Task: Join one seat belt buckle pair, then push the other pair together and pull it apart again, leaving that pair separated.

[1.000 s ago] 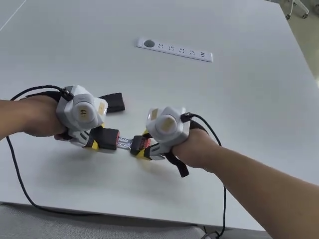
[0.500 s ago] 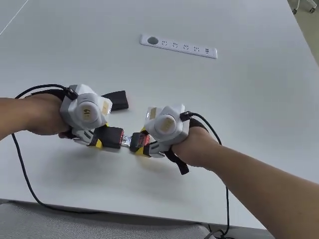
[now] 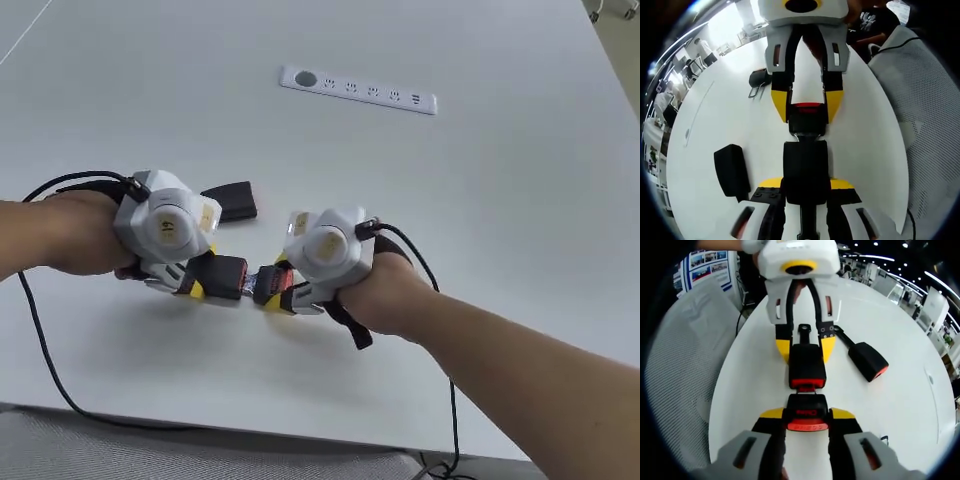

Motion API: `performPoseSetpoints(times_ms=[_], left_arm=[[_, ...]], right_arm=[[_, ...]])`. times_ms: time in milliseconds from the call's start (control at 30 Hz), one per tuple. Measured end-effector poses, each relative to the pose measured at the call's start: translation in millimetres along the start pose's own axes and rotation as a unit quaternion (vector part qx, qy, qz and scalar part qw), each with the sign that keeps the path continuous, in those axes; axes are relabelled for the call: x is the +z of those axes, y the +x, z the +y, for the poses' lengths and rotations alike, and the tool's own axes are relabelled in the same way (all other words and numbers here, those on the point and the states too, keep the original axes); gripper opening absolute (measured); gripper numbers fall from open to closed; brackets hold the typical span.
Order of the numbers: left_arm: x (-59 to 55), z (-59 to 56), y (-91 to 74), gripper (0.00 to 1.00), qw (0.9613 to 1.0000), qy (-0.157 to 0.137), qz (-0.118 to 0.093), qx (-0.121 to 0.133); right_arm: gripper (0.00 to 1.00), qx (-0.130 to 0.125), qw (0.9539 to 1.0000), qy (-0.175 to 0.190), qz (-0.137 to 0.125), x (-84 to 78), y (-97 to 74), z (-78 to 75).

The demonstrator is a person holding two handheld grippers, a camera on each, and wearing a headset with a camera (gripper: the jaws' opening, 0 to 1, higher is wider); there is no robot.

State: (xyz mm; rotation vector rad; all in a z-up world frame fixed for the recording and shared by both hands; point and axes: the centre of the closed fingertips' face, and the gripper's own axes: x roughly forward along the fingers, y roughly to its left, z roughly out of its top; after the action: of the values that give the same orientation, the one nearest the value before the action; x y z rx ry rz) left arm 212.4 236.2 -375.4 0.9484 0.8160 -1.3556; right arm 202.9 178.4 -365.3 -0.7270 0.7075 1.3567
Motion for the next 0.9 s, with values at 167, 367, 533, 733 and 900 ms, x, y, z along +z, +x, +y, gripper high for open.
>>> performPoseSetpoints(times_ms=[167, 367, 533, 733, 900], left_arm=[[0.6, -0.7, -0.3, 0.31, 1.0, 0.0, 0.005, -0.002], [2.3, -1.4, -1.3, 0.31, 1.0, 0.001, 0.005, -0.003], [1.9, -2.0, -2.4, 0.31, 1.0, -0.004, 0.008, 0.003], [-0.2, -2.2, -4.1, 0.3, 1.0, -0.001, 0.003, -0.003], [-1.9, -2.3, -5.3, 0.3, 0.9999, -0.008, -0.008, -0.001]], right_arm=[[0.3, -0.002, 1.0, 0.004, -0.002, 1.9, 1.3, -2.4], [0.3, -0.005, 0.9999, 0.01, -0.001, 3.0, 3.9, -1.5], [0.3, -0.007, 0.9999, 0.013, 0.001, 1.0, 3.8, -1.6], [0.3, -0.002, 1.0, -0.006, 0.003, -1.5, 0.9, 0.4], [0.3, 0.005, 0.9999, -0.013, 0.006, -2.4, -0.1, -0.6]])
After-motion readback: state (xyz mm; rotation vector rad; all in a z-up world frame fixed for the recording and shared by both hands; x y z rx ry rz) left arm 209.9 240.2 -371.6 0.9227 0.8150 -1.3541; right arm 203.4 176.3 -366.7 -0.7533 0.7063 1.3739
